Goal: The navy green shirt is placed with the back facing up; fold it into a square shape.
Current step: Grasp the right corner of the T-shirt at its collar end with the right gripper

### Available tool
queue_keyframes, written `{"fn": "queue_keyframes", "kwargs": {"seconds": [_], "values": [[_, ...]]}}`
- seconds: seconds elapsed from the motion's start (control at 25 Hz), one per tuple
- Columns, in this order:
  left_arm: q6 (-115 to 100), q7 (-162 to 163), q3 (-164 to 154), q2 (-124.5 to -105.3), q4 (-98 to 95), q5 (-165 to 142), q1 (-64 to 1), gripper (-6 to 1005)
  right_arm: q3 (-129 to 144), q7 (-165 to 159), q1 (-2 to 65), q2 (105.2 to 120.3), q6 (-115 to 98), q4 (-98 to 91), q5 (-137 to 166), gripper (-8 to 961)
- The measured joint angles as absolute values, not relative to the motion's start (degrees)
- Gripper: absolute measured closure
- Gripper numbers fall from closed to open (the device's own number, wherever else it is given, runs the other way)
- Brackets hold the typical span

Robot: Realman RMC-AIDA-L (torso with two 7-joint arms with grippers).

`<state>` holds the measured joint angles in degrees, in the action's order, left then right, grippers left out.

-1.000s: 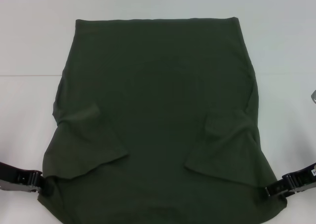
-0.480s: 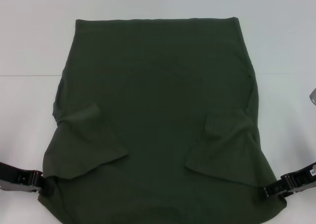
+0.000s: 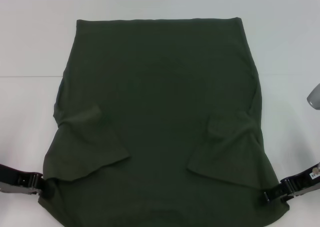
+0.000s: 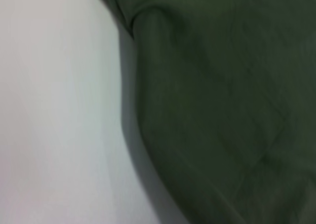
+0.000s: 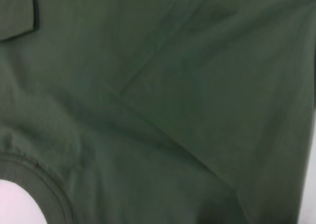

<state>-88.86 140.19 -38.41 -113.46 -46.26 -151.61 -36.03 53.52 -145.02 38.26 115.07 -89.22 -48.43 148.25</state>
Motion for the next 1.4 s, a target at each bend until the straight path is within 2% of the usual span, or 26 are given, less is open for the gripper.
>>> {"fn": "queue_keyframes", "kwargs": {"seconds": [0.2,0.36,0.72,1.4], "values": [[-88.85,140.22,-38.40,-113.46,-46.31,-151.61,-36.04,960,53.78,-145.02,38.03,114.22,-89.11,-48.37,148.36,73],[-88.85,140.24,-38.32,-113.40,-46.32,-151.61,-36.04,959,53.93,-145.02,37.94,114.15,-89.04,-48.51,149.50,73],[-88.86,140.27,-38.32,-113.31,-46.32,-151.61,-36.17,959,53.97,-144.72,38.42,115.01,-88.84,-48.76,151.16,78],[-88.76,140.45,-37.90,-113.29,-46.32,-151.61,-36.28,959,53.90,-144.35,38.61,115.26,-88.86,-48.50,150.82,100]]}}
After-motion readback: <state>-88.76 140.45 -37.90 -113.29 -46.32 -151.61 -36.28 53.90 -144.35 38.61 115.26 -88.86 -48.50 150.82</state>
